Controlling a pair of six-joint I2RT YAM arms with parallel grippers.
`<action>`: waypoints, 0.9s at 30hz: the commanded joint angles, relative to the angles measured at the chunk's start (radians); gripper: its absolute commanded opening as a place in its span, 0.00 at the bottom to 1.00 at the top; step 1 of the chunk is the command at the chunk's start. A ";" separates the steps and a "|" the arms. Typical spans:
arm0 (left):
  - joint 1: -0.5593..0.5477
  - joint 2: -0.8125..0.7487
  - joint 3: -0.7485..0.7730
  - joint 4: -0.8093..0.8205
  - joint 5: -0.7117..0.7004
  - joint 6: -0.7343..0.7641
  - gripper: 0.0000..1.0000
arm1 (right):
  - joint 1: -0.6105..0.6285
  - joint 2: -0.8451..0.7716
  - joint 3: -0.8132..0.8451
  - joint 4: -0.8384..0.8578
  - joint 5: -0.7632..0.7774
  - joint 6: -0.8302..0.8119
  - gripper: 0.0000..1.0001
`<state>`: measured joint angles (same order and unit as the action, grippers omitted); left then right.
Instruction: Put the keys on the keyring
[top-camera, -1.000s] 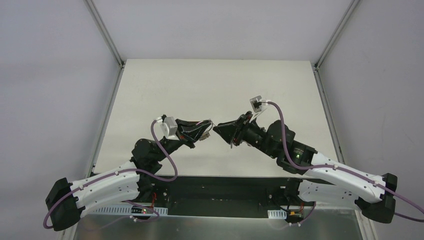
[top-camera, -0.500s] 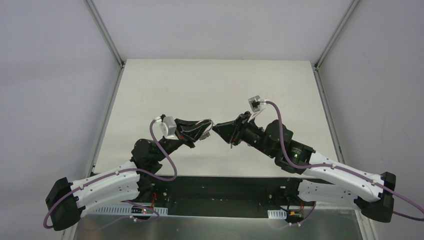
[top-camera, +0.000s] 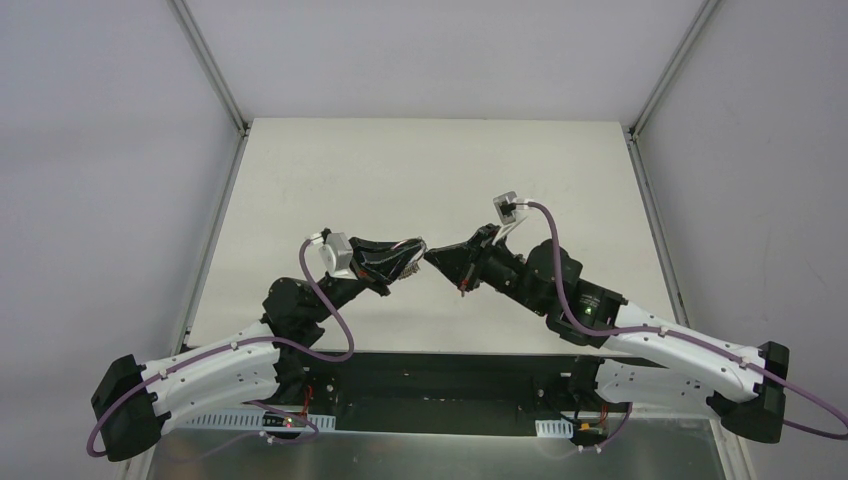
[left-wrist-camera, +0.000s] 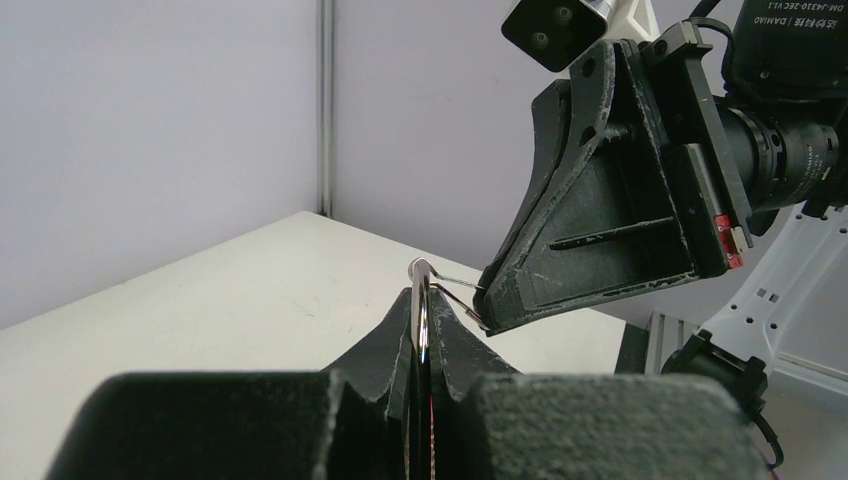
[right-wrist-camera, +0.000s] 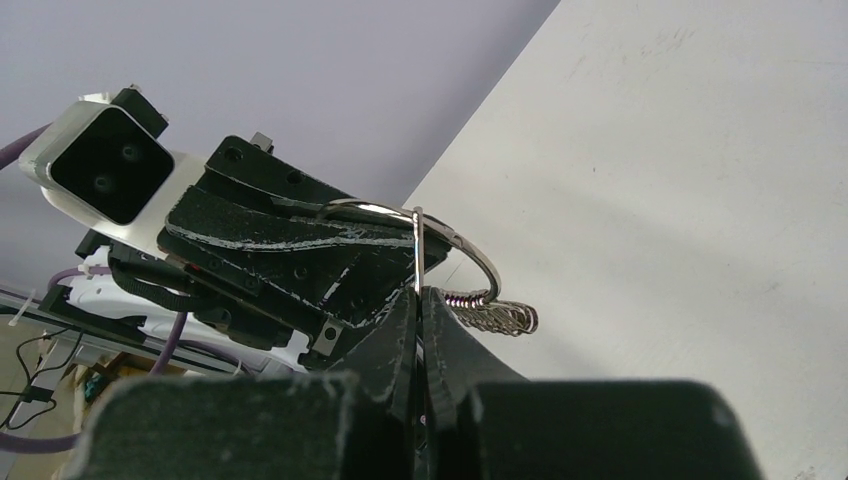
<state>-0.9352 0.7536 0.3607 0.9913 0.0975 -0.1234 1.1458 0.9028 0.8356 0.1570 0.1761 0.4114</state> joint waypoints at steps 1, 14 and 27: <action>0.001 0.002 0.037 0.089 0.013 -0.018 0.00 | 0.006 -0.022 0.008 0.067 0.005 0.000 0.00; 0.001 -0.167 0.003 -0.204 0.050 0.001 0.22 | 0.002 0.021 0.311 -0.418 -0.081 -0.092 0.00; 0.000 -0.279 0.054 -0.469 0.110 0.024 0.39 | -0.003 0.310 0.856 -1.112 -0.256 -0.074 0.00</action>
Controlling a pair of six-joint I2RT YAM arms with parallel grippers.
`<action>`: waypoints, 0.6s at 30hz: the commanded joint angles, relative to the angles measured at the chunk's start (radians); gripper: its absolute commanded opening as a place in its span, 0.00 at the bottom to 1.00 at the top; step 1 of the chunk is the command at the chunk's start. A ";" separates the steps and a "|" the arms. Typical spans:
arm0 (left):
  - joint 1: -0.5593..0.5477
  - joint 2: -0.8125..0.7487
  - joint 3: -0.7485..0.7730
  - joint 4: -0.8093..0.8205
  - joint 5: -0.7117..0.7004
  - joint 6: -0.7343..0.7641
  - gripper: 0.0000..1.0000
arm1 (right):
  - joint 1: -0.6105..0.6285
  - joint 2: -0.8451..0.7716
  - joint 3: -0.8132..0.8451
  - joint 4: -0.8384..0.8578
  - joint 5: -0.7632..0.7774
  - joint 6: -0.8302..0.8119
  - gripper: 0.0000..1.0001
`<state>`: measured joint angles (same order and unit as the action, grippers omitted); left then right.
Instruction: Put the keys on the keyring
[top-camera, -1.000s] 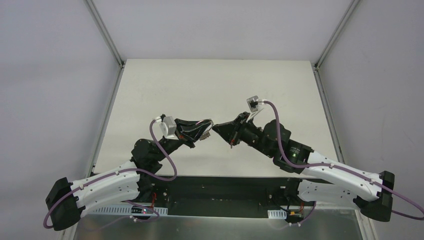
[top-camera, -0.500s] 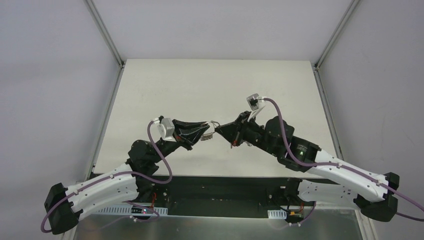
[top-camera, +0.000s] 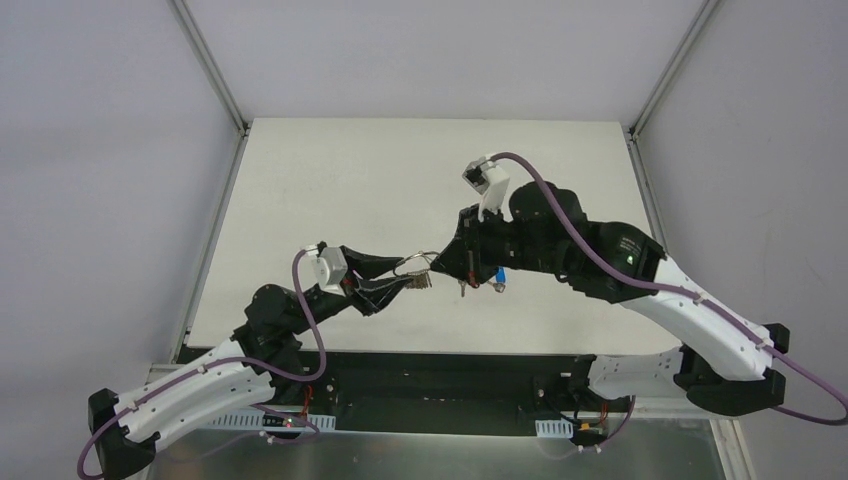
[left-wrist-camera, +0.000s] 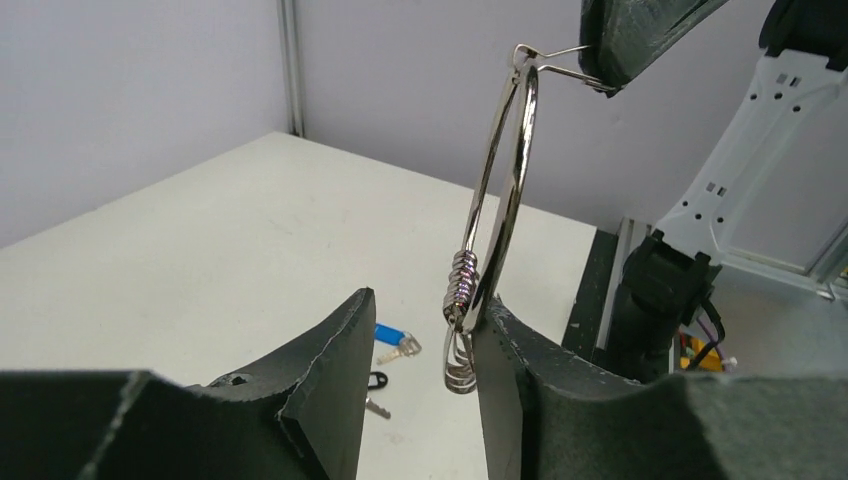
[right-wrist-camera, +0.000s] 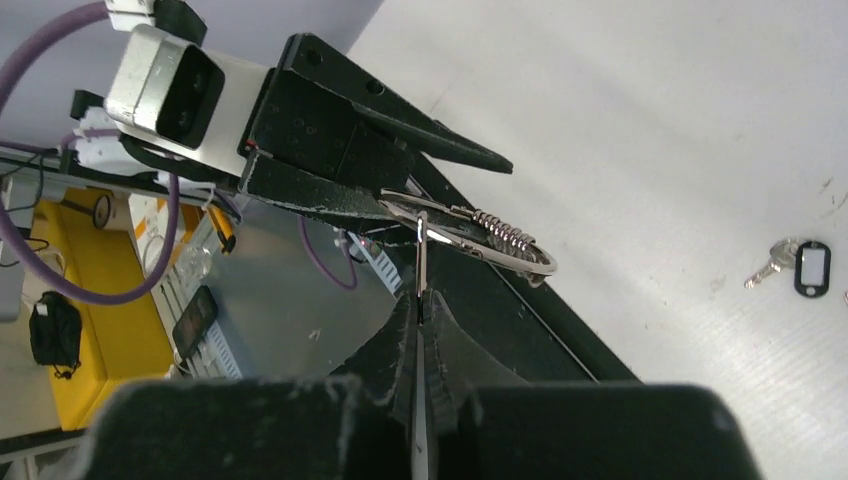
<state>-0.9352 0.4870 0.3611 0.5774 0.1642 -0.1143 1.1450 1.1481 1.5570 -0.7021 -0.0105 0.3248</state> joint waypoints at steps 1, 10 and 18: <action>0.001 -0.012 0.058 -0.067 0.052 0.015 0.40 | -0.003 0.085 0.162 -0.291 -0.072 0.017 0.00; 0.001 -0.018 0.085 -0.169 0.166 0.037 0.48 | -0.035 0.194 0.267 -0.496 -0.110 0.066 0.00; -0.001 0.068 0.084 -0.174 0.336 0.105 0.50 | -0.102 0.264 0.264 -0.506 -0.263 0.111 0.00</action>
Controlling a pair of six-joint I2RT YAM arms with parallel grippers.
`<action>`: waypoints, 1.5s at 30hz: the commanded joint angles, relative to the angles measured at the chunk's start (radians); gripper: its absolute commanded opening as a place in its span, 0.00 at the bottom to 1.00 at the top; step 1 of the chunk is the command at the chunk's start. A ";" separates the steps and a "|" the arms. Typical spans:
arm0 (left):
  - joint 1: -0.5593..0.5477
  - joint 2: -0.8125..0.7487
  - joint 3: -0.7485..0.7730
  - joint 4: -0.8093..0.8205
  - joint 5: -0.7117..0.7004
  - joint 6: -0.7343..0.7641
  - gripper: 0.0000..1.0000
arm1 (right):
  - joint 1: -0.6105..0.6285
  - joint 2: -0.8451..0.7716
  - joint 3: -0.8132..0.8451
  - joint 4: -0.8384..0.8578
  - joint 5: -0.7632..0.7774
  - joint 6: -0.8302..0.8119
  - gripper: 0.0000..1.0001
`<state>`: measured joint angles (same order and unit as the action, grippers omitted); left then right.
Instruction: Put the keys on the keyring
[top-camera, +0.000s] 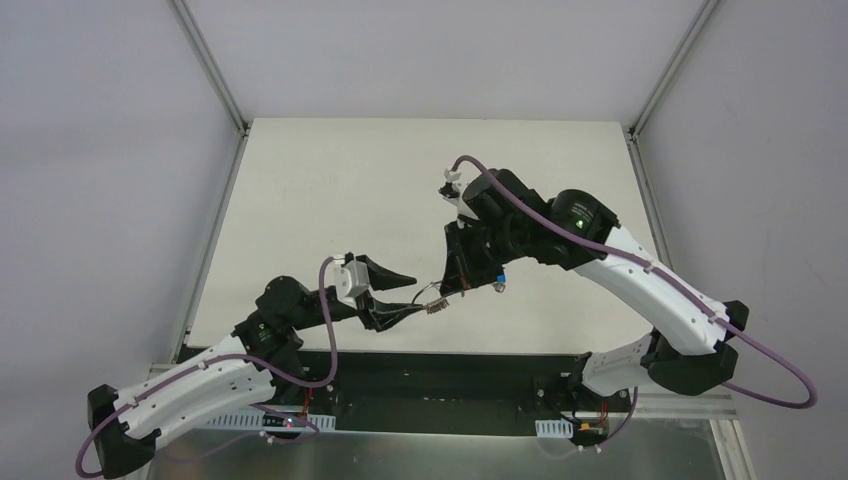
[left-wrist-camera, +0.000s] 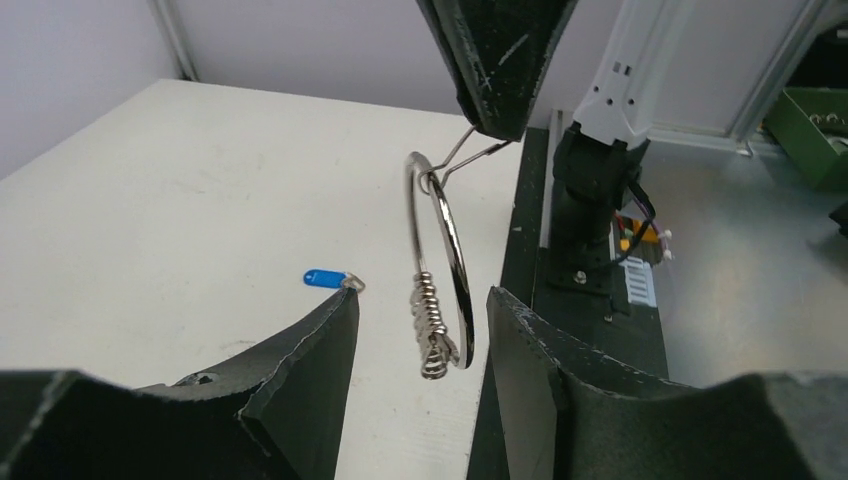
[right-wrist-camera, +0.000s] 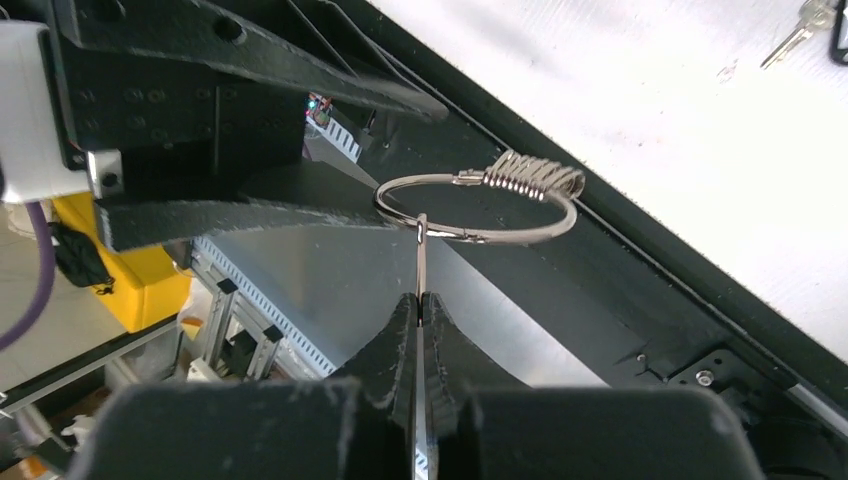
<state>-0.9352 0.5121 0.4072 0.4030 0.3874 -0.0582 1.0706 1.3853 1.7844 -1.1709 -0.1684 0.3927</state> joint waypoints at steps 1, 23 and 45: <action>-0.003 0.052 0.039 0.000 0.120 0.071 0.50 | -0.035 0.036 0.039 -0.042 -0.122 0.046 0.00; -0.024 0.053 0.006 0.025 0.030 0.253 0.44 | -0.098 0.247 0.136 -0.120 -0.287 0.037 0.00; -0.026 0.055 -0.017 0.100 0.045 0.248 0.29 | -0.111 0.274 0.150 -0.112 -0.319 0.030 0.00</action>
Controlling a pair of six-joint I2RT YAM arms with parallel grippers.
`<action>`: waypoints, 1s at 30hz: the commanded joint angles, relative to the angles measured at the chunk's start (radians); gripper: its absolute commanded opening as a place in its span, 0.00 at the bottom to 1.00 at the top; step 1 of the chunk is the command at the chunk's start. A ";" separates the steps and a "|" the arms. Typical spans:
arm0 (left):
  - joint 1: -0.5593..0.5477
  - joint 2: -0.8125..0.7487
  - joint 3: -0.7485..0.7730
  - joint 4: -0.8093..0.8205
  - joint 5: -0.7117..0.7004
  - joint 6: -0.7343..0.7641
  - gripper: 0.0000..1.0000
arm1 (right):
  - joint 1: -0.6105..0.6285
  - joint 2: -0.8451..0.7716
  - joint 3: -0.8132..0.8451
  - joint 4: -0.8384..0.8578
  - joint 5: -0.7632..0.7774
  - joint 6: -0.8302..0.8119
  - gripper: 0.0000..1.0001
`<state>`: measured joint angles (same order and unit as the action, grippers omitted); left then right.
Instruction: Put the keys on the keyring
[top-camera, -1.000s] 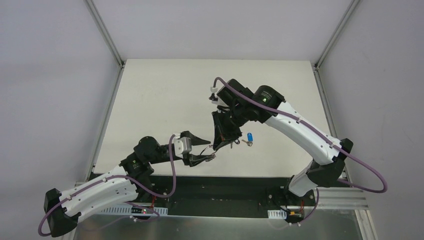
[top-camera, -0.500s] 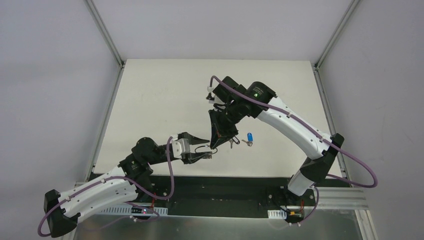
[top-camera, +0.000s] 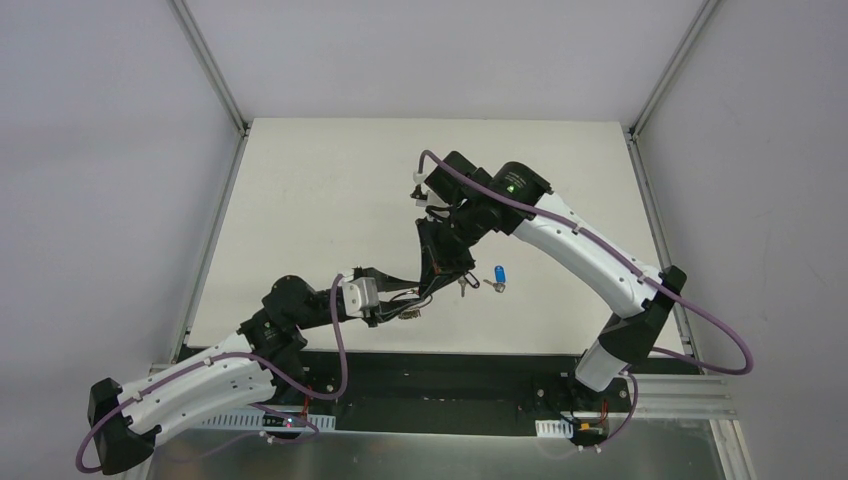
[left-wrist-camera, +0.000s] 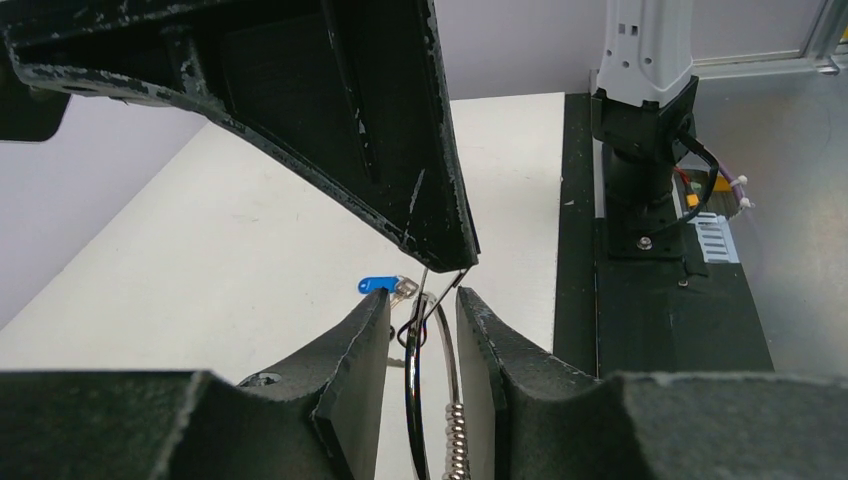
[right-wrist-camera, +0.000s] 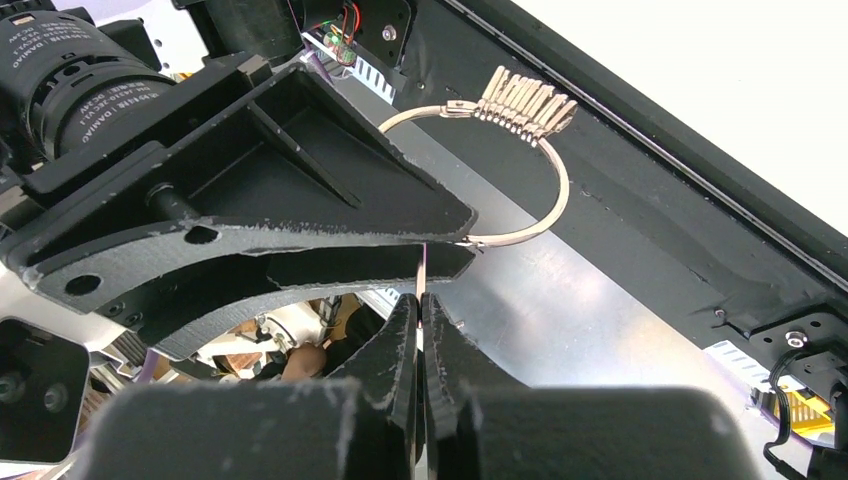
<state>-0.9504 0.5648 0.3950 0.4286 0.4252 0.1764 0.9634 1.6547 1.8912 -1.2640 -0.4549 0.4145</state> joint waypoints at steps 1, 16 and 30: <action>-0.011 0.005 -0.005 0.080 0.011 0.011 0.29 | -0.003 0.004 0.043 -0.020 -0.033 0.007 0.00; -0.012 0.036 0.007 0.081 0.049 0.014 0.00 | -0.004 -0.006 0.036 0.005 -0.041 0.017 0.00; -0.011 0.032 0.018 0.074 -0.056 -0.040 0.00 | 0.003 -0.128 -0.047 0.141 0.066 -0.013 0.32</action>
<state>-0.9562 0.5949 0.3939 0.4553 0.4091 0.1631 0.9600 1.6257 1.8484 -1.1896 -0.4496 0.4183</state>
